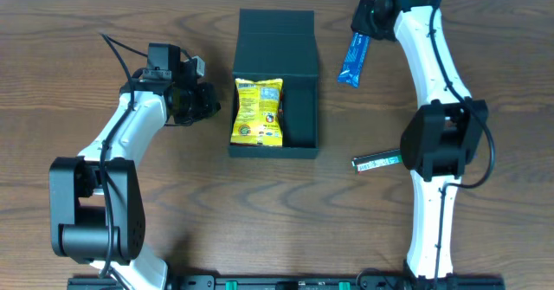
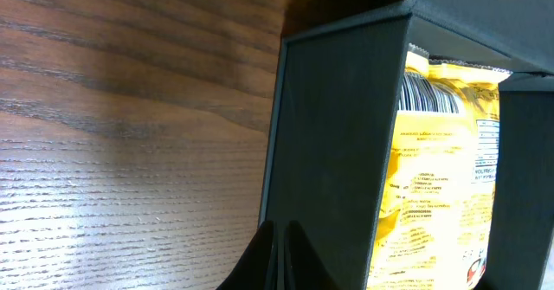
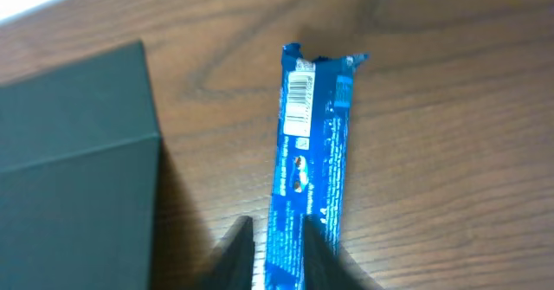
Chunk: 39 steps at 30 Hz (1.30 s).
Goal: Pack container
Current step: 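Move the right gripper to the blue wafer bar and grasp it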
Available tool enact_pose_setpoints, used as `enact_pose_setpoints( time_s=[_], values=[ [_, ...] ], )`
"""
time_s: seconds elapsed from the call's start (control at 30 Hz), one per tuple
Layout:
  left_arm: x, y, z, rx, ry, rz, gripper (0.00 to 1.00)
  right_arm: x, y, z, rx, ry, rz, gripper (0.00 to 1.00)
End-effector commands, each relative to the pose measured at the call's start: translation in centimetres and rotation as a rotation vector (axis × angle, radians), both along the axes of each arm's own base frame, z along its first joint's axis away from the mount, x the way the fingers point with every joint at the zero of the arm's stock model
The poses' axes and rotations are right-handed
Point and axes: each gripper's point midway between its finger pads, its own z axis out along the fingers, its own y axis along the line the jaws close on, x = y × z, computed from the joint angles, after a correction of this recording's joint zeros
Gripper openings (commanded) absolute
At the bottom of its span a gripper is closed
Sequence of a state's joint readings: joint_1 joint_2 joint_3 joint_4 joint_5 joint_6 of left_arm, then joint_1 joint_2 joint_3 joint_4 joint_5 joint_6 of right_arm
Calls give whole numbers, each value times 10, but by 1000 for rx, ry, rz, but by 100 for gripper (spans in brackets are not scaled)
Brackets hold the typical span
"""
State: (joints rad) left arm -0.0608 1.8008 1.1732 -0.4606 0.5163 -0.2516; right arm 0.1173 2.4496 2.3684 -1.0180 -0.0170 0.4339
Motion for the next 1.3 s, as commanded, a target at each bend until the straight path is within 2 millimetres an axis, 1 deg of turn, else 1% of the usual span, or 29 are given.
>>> enact_pose_setpoints(
  time_s=[0.0, 0.07, 0.1, 0.13, 0.23, 0.33, 0.4, 0.57, 0.67, 0.87, 1.03, 1.1, 1.17, 1.23, 1.27],
  values=[
    [6, 2, -1, 7, -3, 12, 6, -1, -2, -17, -16, 37, -3, 59],
    [6, 2, -1, 7, -3, 11, 6, -3, -1, -17, -5, 43, -19, 95],
    [6, 2, -1, 8, -3, 12, 6, -4, 0, -18, 10, 49, -38, 98],
    [6, 2, -1, 7, -3, 11, 6, -3, 2, -18, 35, 52, -51, 99],
    [7, 2, 0, 7, -4, 11, 6, 0, 3, -20, 43, 42, -60, 99],
    [7, 2, 0, 7, -4, 11, 6, -1, 2, -28, 38, 58, -61, 98],
    [7, 2, 0, 7, -4, 11, 6, -3, 2, -36, 35, 77, -62, 98],
    [6, 2, -1, 7, -3, 11, 6, -8, 1, -63, 26, 134, -63, 97],
    [6, 2, -1, 7, -3, 11, 6, -10, 2, -70, 27, 150, -63, 97],
    [6, 2, -1, 7, -3, 11, 6, -8, 2, -79, 29, 154, -62, 90],
    [6, 2, -1, 7, -3, 11, 6, -11, 9, -90, 62, 181, -47, 89],
    [6, 2, -1, 7, -3, 11, 6, -11, 9, -91, 62, 179, -47, 87],
    [6, 2, -1, 7, -3, 11, 6, -10, 9, -91, 62, 176, -47, 82],
    [6, 2, -1, 7, -3, 11, 6, -9, 8, -91, 63, 174, -48, 76],
    [6, 2, 0, 7, -3, 11, 6, -9, 8, -91, 63, 174, -47, 71]
  ],
)
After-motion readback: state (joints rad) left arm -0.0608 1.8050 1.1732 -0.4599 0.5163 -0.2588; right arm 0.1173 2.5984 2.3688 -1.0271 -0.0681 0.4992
